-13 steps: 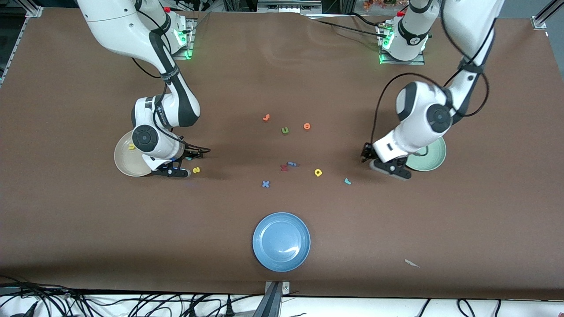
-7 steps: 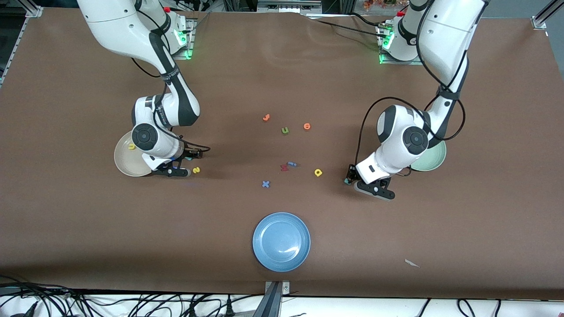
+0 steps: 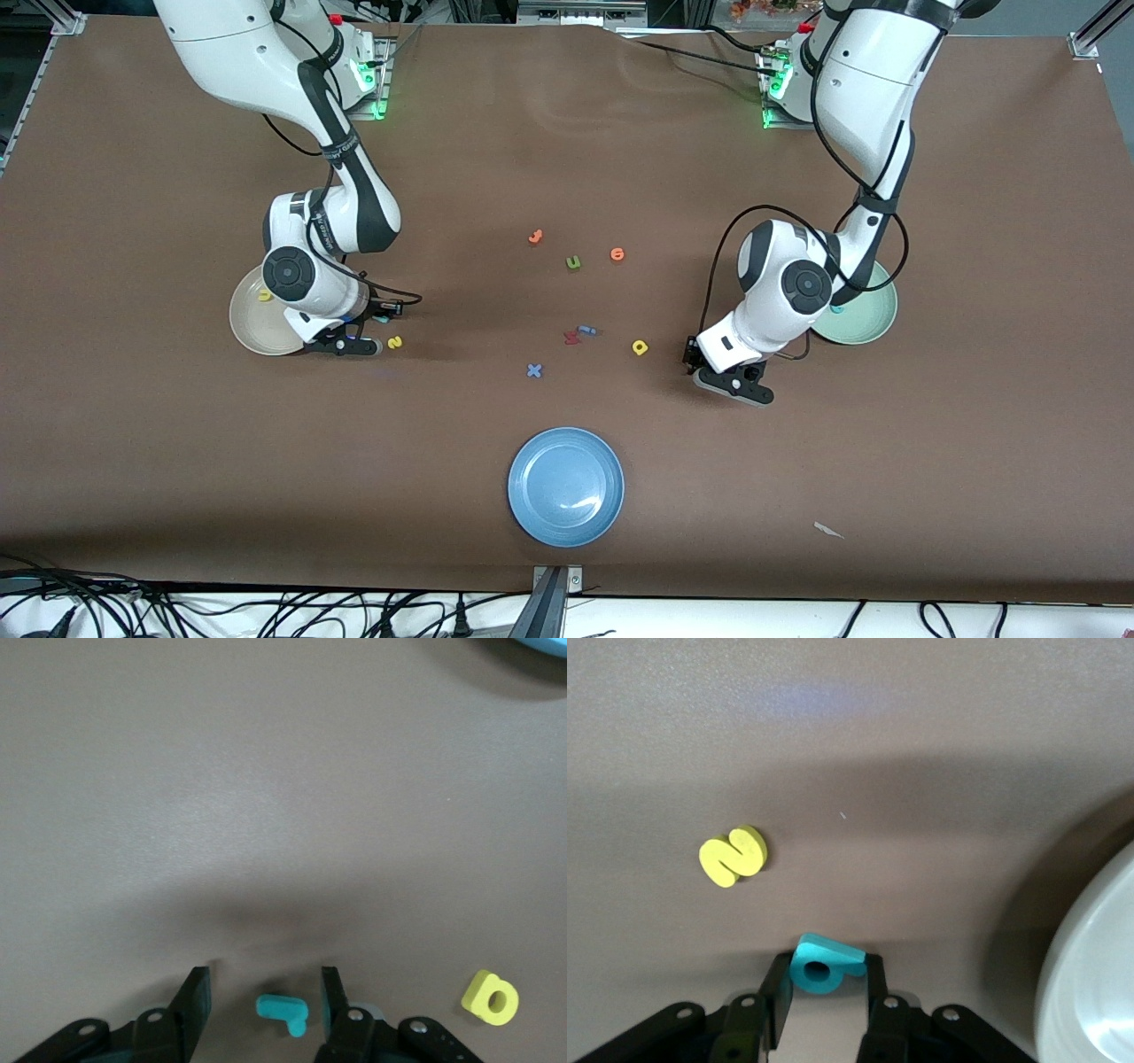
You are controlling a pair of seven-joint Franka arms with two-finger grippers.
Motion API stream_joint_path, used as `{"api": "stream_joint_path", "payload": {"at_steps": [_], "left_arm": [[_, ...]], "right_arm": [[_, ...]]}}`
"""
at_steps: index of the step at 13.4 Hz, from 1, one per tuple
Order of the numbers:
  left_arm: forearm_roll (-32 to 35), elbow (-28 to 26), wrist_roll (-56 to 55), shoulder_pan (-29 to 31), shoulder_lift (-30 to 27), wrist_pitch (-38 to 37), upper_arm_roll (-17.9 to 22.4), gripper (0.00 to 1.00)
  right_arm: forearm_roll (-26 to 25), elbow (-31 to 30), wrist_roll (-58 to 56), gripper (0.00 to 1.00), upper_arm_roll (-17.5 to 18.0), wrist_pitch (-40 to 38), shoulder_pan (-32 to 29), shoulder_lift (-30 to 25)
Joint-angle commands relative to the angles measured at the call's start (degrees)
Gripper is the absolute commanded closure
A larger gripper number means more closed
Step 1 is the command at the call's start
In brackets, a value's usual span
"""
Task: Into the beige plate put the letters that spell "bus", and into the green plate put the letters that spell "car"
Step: 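Place the teal b on the cream plate while the left gripper grasps the teal hook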
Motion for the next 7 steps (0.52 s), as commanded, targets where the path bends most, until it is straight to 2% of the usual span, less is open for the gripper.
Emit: {"api": "stream_joint_path", "payload": {"at_steps": [1,5,7], "left_arm": [[-1.4,0.6,-1.7,-2.1,0.6,0.0,1.3,0.42],[-1.0,-0.5,-1.7,-2.6,1.0,0.0,1.3,0.38],[-1.0,-1.0,-1.7,-2.6,1.0,0.0,1.3,0.37]], "right_arm": [[0.6,-1.1,-0.1,0.78,0.3,0.6,-0.6,-0.3],[0.4,3.8,3.2,0.78,-1.0,-9.9,-0.6,-3.0],[0.0,5.9,2.3,0.78,-5.5,-15.7,-0.6,-3.9]]}}
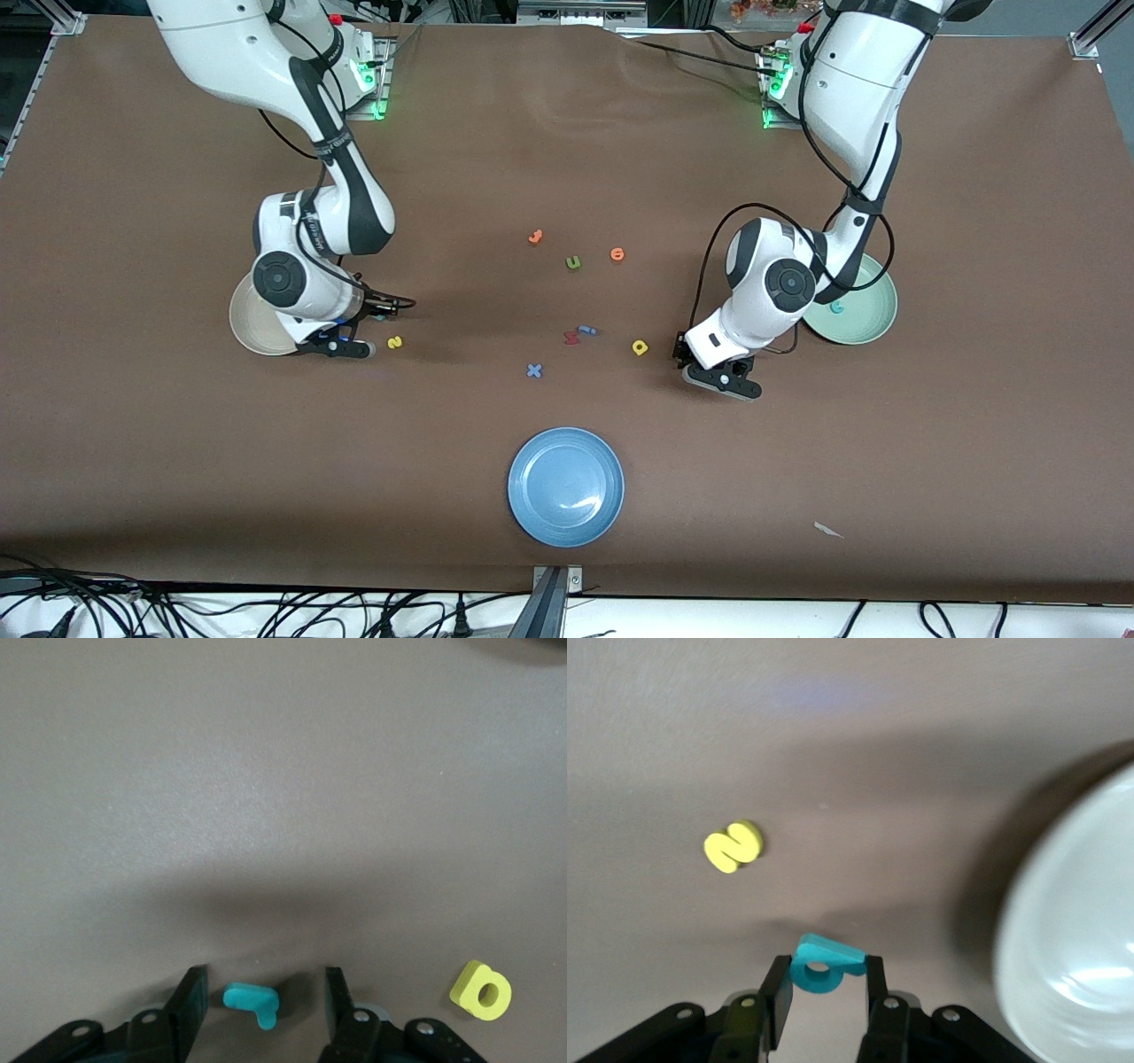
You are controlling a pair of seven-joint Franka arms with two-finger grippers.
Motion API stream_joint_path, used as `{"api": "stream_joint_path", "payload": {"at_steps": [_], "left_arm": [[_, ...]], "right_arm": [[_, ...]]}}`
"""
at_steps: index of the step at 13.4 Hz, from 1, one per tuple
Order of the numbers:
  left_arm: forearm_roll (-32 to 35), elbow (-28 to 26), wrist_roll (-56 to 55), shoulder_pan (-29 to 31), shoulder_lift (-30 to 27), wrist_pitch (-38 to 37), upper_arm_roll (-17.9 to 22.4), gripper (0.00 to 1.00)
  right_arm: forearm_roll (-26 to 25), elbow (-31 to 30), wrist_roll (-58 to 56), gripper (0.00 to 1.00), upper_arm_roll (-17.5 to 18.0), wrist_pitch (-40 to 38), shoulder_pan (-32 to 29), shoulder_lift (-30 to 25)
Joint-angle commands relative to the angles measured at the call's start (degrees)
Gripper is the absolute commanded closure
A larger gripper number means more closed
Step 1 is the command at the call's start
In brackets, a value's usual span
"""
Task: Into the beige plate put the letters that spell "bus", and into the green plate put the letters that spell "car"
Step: 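Place the teal b on the cream plate while the left gripper grasps the teal hook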
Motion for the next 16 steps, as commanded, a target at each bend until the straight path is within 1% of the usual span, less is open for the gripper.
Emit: {"api": "stream_joint_path", "payload": {"at_steps": [1,4,6,7,8,9,10,11,14,16], "left_arm": [[-0.9,-0.7,-0.2,-1.2,0.0,0.0,1.1,0.37],[-0.9,-1.1,0.0,-1.2,-0.1,-0.2,1.1,0.38],[-0.9,-1.5,0.2,-1.2,0.0,-0.2,1.2,0.43],[-0.9,-1.6,0.2,-1.2,0.0,-0.2,1.2,0.44],[-0.9,-1.7,0.2,-1.2,0.0,-0.2,1.2,0.45],[-0.9,-1.7,0.2,-1.2,0.3,-0.2,1.2,0.46],[-0.8,-1.8,0.3,-1.2,0.4,-0.2,1.1,0.49],[-0.8,-2.1,0.3,-1.2,0.4,-0.2,1.2,0.51],[-0.8,-2.6,0.3,-1.2,0.4,-0.2,1.2,0.56],[-0.8,-2.6,0.3,-1.2,0.4,-0.2,1.2,0.61]], "right_arm": [[-0.4,2.0,-1.3,0.78,-5.4,-7.7,-0.5,-2.2],[-0.6,1.3,-7.2,0.78,-11.6,-10.2,-0.6,-1.8],[-0.5,0.2,-10.1,0.78,-12.1,-9.5,-2.5,-0.2],[-0.3,-0.1,-11.5,0.78,-12.0,-8.9,-3.1,0.9],[-0.1,-0.7,-12.4,0.75,-12.0,-8.3,-3.3,1.3],[-0.1,-1.0,-12.4,0.59,-12.0,-8.2,-3.3,1.4],[0.4,-1.0,-12.2,0.03,-12.0,-8.3,-3.3,1.3],[0.4,-0.7,-11.7,0.01,-12.0,-8.4,-3.2,1.0],[0.4,1.7,-8.8,0.01,-11.4,-10.3,-2.1,-1.0],[0.5,5.6,-6.0,0.01,-10.0,-11.7,-0.7,-1.1]]}}
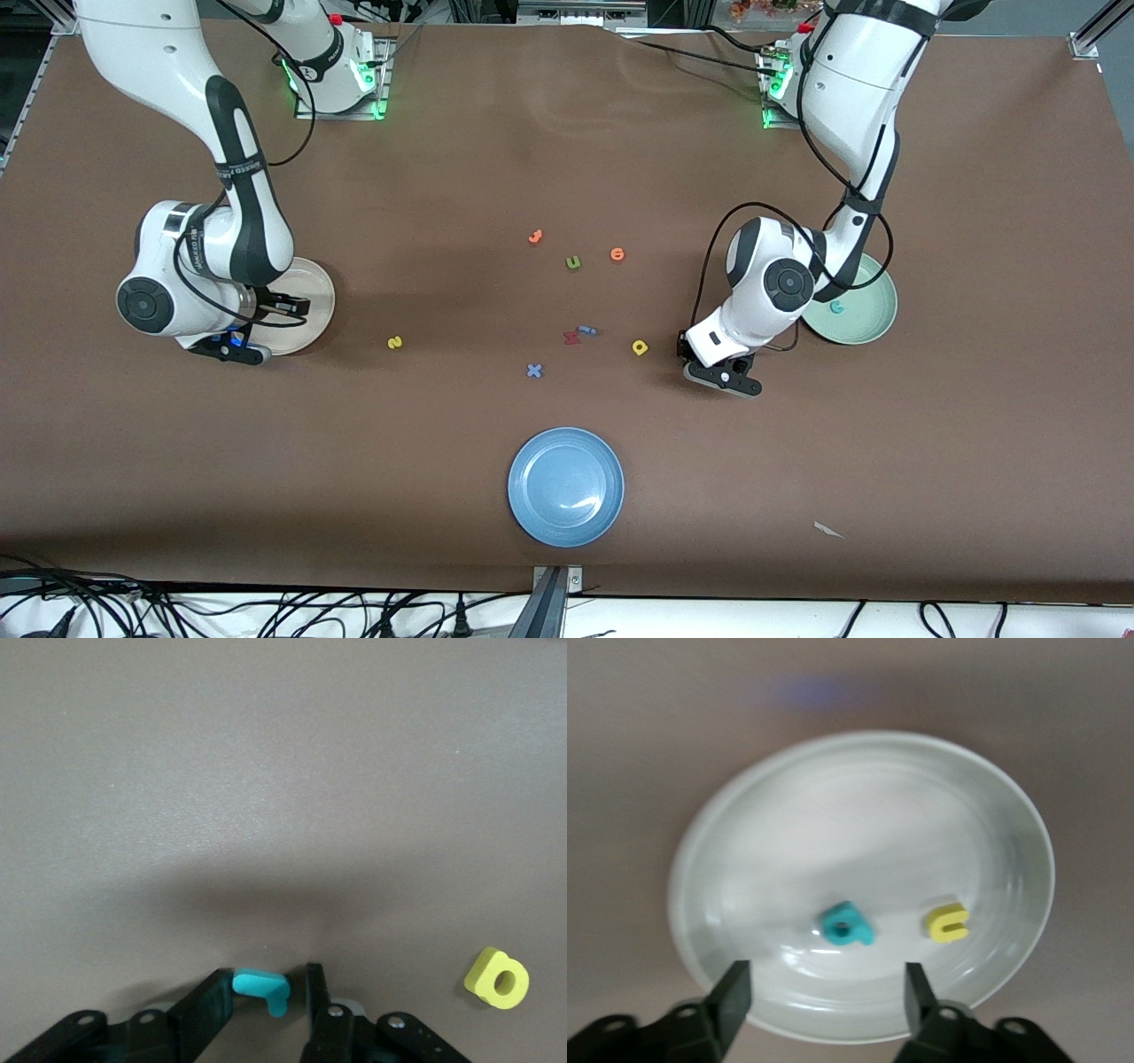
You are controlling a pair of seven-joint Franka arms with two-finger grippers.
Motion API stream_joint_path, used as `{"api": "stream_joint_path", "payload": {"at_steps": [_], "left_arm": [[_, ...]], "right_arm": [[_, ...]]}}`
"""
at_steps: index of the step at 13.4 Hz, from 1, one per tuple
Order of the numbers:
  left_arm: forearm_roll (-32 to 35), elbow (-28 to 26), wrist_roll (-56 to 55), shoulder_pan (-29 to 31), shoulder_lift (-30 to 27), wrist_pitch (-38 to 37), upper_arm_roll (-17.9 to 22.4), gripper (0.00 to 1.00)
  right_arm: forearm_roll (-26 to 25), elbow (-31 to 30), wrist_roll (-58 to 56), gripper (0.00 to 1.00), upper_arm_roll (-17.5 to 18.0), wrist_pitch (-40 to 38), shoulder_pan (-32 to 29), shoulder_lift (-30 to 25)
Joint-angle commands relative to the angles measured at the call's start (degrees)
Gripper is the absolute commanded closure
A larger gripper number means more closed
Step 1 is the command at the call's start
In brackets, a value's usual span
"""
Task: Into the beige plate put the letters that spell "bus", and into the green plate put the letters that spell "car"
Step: 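Place the teal hook on the green plate while the right gripper grasps the yellow 2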
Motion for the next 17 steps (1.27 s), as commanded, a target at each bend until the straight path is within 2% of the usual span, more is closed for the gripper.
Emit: {"api": "stream_joint_path", "payload": {"at_steps": [1,5,9,13,15,17], "left_arm": [[-0.8,-1.8,0.3,-0.8,0.5,-0.2,0.7,0.63],[-0.8,-1.8,0.1,-0.6,-0.1,-1.2,0.8,0.74],[1.0,-0.6,0.1,0.0,-4.3,-11.1,3.0,0.83],[10.8,-0.9,0.7,6.5,-12.1,-20.9,3.0,0.83],[12.8,-1.7,6.8,10.7,-15.5,-25.4,3.0,0.83],[13.3,-5.7,12.1,14.4,-18.9,-26.9,3.0,0.83]], "right_arm": [[0.4,4.2,5.7,0.01,2.1,-2.0,2.2,-1.3],[2.1,6.3,9.0,0.01,5.0,2.6,4.4,0.4],[2.3,5.8,2.4,0.01,9.3,8.9,4.5,3.8],[2.4,2.5,0.8,0.02,11.7,16.3,4.6,5.5],[2.3,2.1,0.5,0.08,11.7,16.9,4.5,5.6],[2.3,1.8,0.5,0.08,11.8,18.9,4.6,6.0]]}}
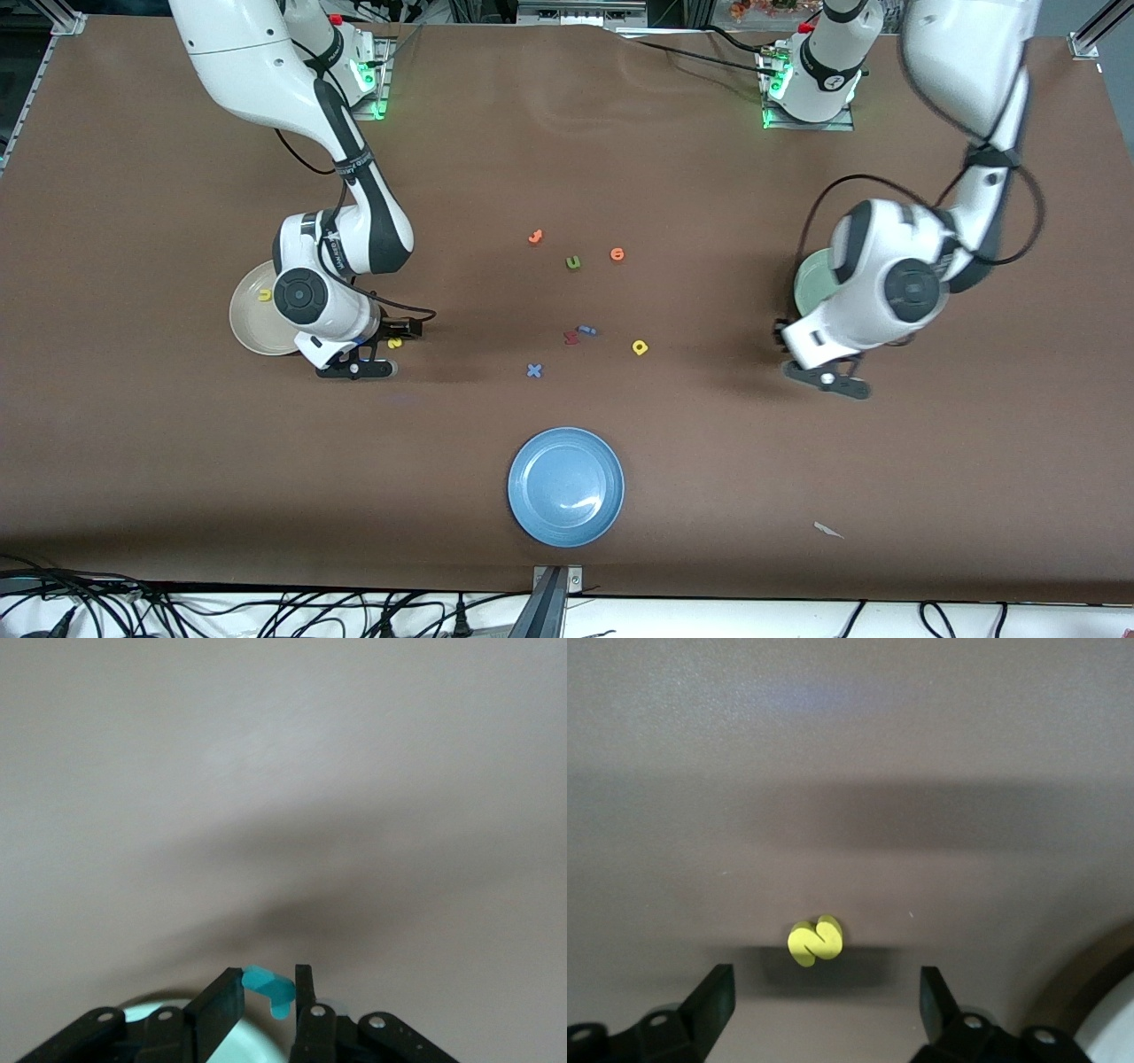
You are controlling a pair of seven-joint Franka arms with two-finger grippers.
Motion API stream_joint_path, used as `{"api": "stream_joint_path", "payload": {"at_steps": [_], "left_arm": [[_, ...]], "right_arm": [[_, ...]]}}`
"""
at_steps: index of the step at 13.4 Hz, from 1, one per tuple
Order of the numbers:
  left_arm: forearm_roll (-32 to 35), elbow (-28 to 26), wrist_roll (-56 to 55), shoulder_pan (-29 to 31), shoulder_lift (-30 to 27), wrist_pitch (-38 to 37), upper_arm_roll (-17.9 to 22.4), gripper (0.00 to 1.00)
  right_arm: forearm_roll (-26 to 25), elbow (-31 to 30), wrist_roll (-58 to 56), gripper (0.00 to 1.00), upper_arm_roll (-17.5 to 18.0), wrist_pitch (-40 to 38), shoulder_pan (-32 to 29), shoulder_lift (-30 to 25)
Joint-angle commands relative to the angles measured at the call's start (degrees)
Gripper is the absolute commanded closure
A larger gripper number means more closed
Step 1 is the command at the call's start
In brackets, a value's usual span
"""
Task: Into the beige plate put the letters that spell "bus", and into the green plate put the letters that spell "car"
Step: 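Place the teal hook on the green plate while the right gripper grasps the yellow 2, then place the yellow 2 on the cream plate while the left gripper reaches the yellow letter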
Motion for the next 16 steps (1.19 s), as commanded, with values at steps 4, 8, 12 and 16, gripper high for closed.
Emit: {"api": "stream_joint_path", "payload": {"at_steps": [4,8,12,16], "left_arm": [[6.1,-18.7,4.6,6.1,-11.8,0.6,-0.6,0.65],[6.1,-19.0,4.6,6.7,-12.0,1.6,-1.1,0.31],[3.8,-16.7,-3.3,6.2,-11.0,5.0,-8.3,0.4],[-7.0,-10.2,-7.8,2.8,-3.3,11.4,-11.3,0.39]], "right_arm": [[1.1,-3.4,-3.9,0.16,0.3,6.2,-0.2,-0.3],[1.1,-5.2,-3.9,0.29,1.0,10.0,-0.1,-0.3],[1.1,-5.3,-3.8,0.56,1.0,10.2,-0.1,-0.3],[1.1,-5.3,-3.2,0.76,1.0,9.8,-0.1,-0.4]]}}
